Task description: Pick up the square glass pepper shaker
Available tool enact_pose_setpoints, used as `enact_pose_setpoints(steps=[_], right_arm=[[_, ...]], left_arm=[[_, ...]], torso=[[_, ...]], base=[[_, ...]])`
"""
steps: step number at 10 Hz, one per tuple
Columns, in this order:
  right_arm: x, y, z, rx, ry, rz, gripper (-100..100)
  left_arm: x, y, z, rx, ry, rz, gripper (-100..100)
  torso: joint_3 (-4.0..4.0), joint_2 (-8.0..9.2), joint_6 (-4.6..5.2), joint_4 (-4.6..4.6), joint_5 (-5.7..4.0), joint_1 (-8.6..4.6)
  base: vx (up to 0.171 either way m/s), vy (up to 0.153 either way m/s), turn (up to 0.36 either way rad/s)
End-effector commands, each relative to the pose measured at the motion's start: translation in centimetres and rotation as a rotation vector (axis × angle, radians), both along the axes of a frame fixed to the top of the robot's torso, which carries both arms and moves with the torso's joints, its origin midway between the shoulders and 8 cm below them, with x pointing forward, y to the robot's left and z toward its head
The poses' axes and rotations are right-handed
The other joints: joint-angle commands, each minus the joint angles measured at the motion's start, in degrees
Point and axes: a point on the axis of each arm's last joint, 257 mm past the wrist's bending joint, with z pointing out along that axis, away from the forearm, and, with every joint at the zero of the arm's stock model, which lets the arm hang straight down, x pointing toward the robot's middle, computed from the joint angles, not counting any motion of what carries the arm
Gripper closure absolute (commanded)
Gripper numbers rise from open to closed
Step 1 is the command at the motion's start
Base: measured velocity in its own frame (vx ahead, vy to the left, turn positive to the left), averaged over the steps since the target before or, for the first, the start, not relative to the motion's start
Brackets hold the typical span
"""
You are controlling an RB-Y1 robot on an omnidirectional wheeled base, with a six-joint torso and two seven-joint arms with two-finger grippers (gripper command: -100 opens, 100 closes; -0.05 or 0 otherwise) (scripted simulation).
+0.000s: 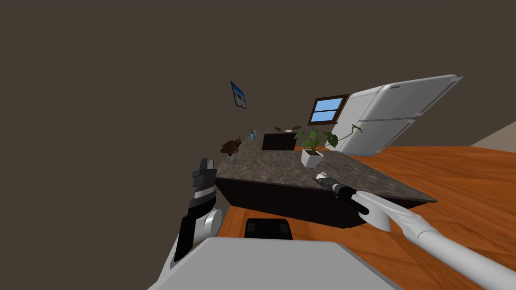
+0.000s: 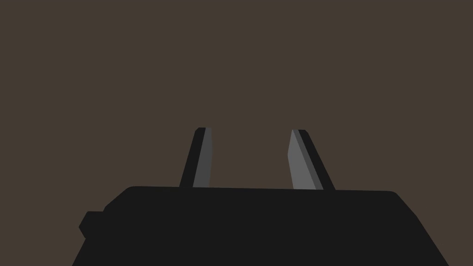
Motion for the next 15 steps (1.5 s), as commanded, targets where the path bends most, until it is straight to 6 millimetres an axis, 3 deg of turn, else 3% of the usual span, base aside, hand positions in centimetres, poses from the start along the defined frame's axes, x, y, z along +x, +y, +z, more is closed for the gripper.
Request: enact_pose_setpoints(steps=[1,4,5,7,8,9,10,14,15], right_arm=[[1.1,0.4,0.5,-0.002,-0.01,0.008,-100],[2.6,0.1,0.0,-0.022,0.01,0.003,-100],[3.8,1.0,0.7,-0.022,-0.005,0.022,-100],[4.4,0.7,0.5,-0.036,0.007,0.019,-100],[5.6,1.3,1.5,-0.036,-0.013,0.03,-100],[5.2,1.1,1.3,-0.034,-0.006,0.026,-100],[5.3,1.1,1.4,-0.035,-0.007,0.026,100],[5.3,1.1,1.4,-0.033,-0.009,0.024,100],[5.3,1.1,1.4,-0.033,-0.009,0.024,0]], left_arm=[[0.0,0.0,0.0,0.0,0.0,0.0,0],[0.0,0.0,0.0,0.0,0.0,0.0,0],[0.0,0.0,0.0,0.0,0.0,0.0,0],[0.0,0.0,0.0,0.0,0.0,0.0,0],[0.0,0.0,0.0,0.0,0.0,0.0,0],[0.0,0.0,0.0,0.0,0.0,0.0,0],[0.0,0.0,0.0,0.0,0.0,0.0,0],[0.0,0.0,0.0,0.0,0.0,0.0,0],[0.0,0.0,0.0,0.0,0.0,0.0,0]], torso=[[0.0,0.0,0.0,0.0,0.0,0.0],[0.03,0.04,-0.01,0.02,0.0,0.01],[0.04,0.07,0.01,0.02,0.0,-0.02],[-0.01,-0.02,-0.01,0.0,0.01,0.04],[0.0,-0.01,0.01,0.0,0.0,0.02],[0.01,0.0,-0.01,0.01,0.01,0.02],[-0.01,-0.03,0.01,0.0,0.01,0.04],[-0.07,-0.09,-0.01,-0.05,0.0,0.04],[-0.07,-0.1,-0.01,-0.05,0.0,0.04]], base=[[-0.034,-0.011,-0.036],[-0.043,-0.014,-0.046],[-0.037,-0.012,-0.034],[-0.018,-0.005,-0.024],[-0.032,-0.008,-0.039],[-0.012,-0.003,0.001],[0.0,0.0,0.0],[0.0,0.0,0.0],[0.0,0.0,0.0]])
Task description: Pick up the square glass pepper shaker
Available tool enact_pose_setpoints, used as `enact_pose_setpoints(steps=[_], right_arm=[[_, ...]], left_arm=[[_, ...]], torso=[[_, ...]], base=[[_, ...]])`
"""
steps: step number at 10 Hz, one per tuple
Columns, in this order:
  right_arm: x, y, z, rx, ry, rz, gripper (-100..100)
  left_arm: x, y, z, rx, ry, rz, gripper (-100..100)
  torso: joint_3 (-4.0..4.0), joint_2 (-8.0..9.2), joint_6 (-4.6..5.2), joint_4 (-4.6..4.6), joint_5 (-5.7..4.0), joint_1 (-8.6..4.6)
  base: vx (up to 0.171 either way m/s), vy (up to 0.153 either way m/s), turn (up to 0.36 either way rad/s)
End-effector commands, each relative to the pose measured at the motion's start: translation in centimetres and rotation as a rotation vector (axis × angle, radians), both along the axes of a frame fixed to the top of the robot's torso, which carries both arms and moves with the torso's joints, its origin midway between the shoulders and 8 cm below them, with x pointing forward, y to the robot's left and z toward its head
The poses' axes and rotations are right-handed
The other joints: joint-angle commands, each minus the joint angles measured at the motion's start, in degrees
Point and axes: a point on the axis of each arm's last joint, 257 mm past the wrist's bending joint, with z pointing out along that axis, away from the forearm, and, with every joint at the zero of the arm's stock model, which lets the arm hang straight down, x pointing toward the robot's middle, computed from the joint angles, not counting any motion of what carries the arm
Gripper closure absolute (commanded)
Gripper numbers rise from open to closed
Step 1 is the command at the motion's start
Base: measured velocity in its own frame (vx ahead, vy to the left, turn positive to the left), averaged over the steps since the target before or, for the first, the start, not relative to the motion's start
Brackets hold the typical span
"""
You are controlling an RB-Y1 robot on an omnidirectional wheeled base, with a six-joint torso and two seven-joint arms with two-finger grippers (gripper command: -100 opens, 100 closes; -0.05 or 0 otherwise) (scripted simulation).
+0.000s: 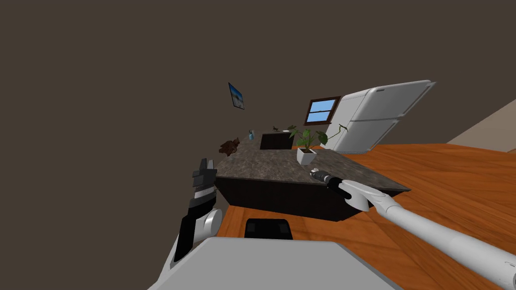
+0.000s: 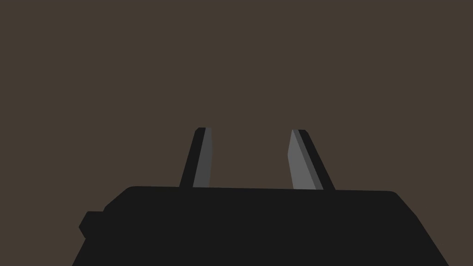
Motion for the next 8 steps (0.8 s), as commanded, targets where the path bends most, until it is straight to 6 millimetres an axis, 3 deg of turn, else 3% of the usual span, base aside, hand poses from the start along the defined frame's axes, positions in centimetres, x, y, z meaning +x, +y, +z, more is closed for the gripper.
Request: enact_pose_setpoints(steps=[1,5,8], right_arm=[[-0.9,0.3,-0.3,0.011,-0.005,0.007,100],[-2.7,0.2,0.0,0.032,-0.023,0.005,100],[-5.4,-1.1,-0.7,0.036,-0.008,-0.022,100]], left_arm=[[0.0,0.0,0.0,0.0,0.0,0.0,0],[0.0,0.0,0.0,0.0,0.0,0.0,0],[0.0,0.0,0.0,0.0,0.0,0.0,0]], torso=[[0.0,0.0,0.0,0.0,0.0,0.0],[-0.14,-0.18,-0.04,-0.12,-0.08,0.03],[-0.17,-0.2,-0.03,-0.15,-0.13,0.01]], base=[[0.03,0.014,0.057],[0.04,0.01,0.047],[0.041,0.014,0.041]])
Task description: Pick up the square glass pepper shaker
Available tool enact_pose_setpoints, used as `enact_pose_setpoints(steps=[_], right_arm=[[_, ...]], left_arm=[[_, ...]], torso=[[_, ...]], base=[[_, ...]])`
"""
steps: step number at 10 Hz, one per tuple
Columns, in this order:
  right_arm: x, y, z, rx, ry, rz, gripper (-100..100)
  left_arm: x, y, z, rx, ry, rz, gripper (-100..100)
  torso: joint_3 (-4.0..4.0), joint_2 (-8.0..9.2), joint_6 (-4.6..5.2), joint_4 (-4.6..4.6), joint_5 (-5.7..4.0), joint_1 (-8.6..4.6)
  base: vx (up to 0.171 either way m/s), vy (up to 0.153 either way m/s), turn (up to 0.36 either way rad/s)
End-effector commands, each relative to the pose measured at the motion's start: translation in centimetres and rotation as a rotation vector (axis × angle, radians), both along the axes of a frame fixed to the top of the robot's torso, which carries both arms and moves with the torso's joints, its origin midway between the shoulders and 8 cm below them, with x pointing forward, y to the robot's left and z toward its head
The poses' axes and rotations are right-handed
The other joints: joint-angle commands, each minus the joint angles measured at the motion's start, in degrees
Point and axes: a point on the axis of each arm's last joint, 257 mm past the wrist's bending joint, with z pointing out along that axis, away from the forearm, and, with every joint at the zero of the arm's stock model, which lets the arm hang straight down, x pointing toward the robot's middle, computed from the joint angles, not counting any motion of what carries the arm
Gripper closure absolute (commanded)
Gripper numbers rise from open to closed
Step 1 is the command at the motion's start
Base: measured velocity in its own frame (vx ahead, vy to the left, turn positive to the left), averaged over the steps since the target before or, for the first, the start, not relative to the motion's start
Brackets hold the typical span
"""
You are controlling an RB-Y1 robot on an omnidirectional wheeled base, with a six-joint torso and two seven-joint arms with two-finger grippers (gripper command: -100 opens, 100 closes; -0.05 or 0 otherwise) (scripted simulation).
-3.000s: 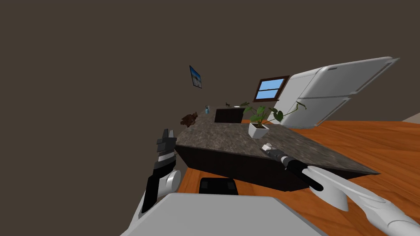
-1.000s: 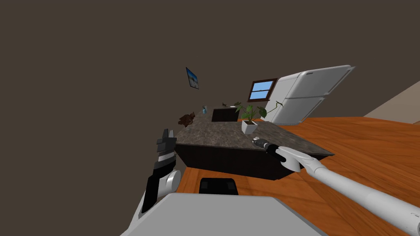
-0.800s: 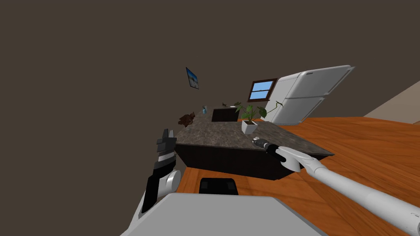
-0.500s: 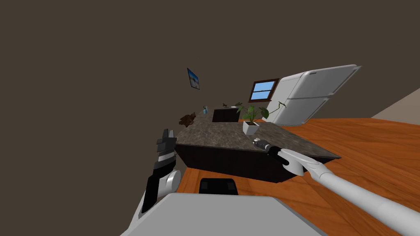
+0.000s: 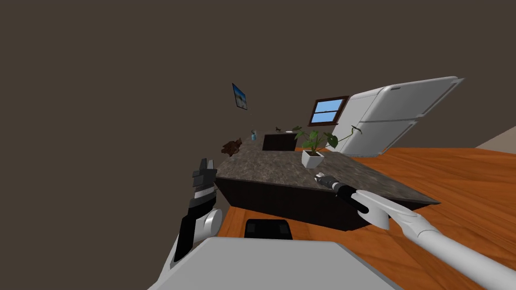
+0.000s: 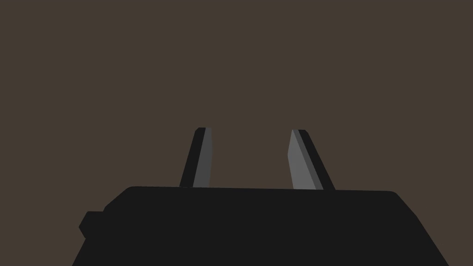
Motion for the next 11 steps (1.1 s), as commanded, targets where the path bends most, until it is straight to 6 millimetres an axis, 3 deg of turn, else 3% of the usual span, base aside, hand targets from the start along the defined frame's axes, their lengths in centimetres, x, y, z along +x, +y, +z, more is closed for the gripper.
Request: enact_pose_setpoints(steps=[1,3,4,5,6,7,8,11], right_arm=[[-0.8,0.0,0.4,0.005,-0.013,0.002,100],[-2.5,-1.0,-0.6,0.002,0.014,-0.02,100],[-2.6,-0.8,0.4,0.004,-0.01,-0.012,100],[-3.9,-1.6,-0.3,0.001,0.009,-0.028,100],[-4.2,-1.5,0.6,-0.001,-0.01,-0.022,100],[-5.6,-2.3,-0.1,-0.004,0.011,-0.039,100],[-5.8,-2.2,0.9,-0.008,-0.009,-0.031,100],[-8.8,-3.8,0.8,-0.024,0.011,-0.058,100]], left_arm=[[0.0,0.0,0.0,0.0,0.0,0.0,0],[0.0,0.0,0.0,0.0,0.0,0.0,0],[0.0,0.0,0.0,0.0,0.0,0.0,0],[0.0,0.0,0.0,0.0,0.0,0.0,0],[0.0,0.0,0.0,0.0,0.0,0.0,0],[0.0,0.0,0.0,0.0,0.0,0.0,0],[0.0,0.0,0.0,0.0,0.0,0.0,0],[0.0,0.0,0.0,0.0,0.0,0.0,0]], torso=[[0.0,0.0,0.0,0.0,0.0,0.0],[0.0,-0.01,-0.02,0.01,0.01,-0.01],[0.03,0.07,0.05,-0.01,-0.03,-0.08],[0.02,0.06,0.03,-0.01,-0.04,-0.08],[0.02,0.08,0.09,-0.03,-0.06,-0.11],[0.03,0.05,0.04,0.0,-0.02,-0.09],[0.02,0.05,0.09,-0.02,-0.02,-0.11],[0.01,0.03,0.05,0.0,-0.01,-0.07]], base=[[0.042,0.014,0.049],[0.029,0.005,0.019],[0.029,0.011,0.051],[0.029,0.01,0.033],[0.036,0.014,0.045],[0.039,0.009,0.038],[0.048,0.01,0.046],[0.04,0.011,0.041]])
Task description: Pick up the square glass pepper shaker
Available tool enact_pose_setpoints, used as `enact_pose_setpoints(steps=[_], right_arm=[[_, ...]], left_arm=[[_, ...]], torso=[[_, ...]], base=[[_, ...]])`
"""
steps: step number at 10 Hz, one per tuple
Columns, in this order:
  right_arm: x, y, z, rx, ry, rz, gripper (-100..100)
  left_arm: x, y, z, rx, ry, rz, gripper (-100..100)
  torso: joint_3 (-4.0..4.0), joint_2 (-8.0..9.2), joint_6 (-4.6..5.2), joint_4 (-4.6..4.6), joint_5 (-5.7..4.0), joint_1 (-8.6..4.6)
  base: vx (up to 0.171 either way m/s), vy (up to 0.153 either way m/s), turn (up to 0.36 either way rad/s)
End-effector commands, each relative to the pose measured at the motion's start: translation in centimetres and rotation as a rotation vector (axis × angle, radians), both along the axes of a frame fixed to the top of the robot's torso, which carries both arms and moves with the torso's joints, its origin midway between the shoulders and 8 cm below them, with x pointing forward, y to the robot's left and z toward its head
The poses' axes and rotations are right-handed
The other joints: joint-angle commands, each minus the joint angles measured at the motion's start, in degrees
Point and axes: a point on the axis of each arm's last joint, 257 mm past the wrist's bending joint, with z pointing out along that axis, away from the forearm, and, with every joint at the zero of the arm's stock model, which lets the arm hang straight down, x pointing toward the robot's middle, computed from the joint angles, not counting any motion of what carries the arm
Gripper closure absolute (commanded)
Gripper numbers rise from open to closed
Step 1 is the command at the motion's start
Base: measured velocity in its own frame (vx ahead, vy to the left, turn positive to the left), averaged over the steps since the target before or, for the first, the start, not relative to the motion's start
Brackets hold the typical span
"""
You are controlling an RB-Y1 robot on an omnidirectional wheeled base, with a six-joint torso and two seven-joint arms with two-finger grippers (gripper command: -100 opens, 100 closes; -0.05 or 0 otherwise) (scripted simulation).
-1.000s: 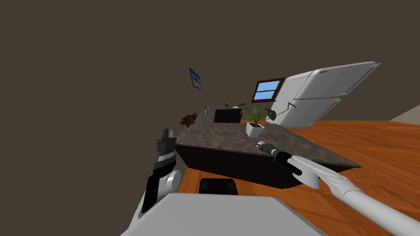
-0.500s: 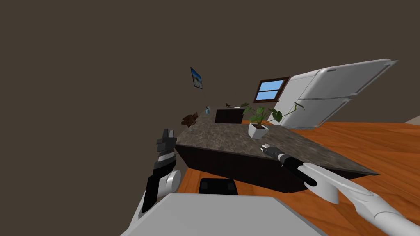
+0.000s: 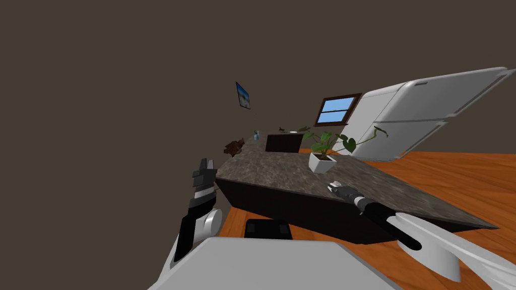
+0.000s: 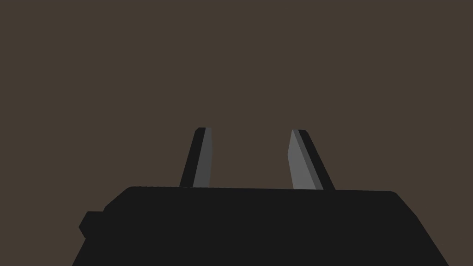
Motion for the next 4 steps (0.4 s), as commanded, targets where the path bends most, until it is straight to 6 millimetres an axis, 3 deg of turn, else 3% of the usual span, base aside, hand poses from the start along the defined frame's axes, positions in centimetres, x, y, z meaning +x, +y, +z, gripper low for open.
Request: enact_pose_setpoints(steps=[1,2,3,4], right_arm=[[-0.8,-0.3,1.1,-0.014,-0.013,0.002,100],[-2.1,-1.2,0.6,-0.02,0.007,-0.016,100],[-1.7,-1.0,0.7,-0.015,-0.001,-0.009,100],[-1.8,-1.1,0.6,-0.017,0.001,-0.01,0]], left_arm=[[0.0,0.0,0.0,0.0,0.0,0.0,0],[0.0,0.0,0.0,0.0,0.0,0.0,0],[0.0,0.0,0.0,0.0,0.0,0.0,0],[0.0,0.0,0.0,0.0,0.0,0.0,0]], torso=[[0.0,0.0,0.0,0.0,0.0,0.0],[0.01,-0.01,-0.05,0.03,0.04,0.01],[0.01,0.02,0.01,0.0,0.02,0.01],[0.04,0.07,-0.05,0.03,0.0,0.01]], base=[[0.039,0.006,0.057],[0.038,0.004,0.037],[0.007,0.005,-0.012],[0.0,0.0,0.0]])
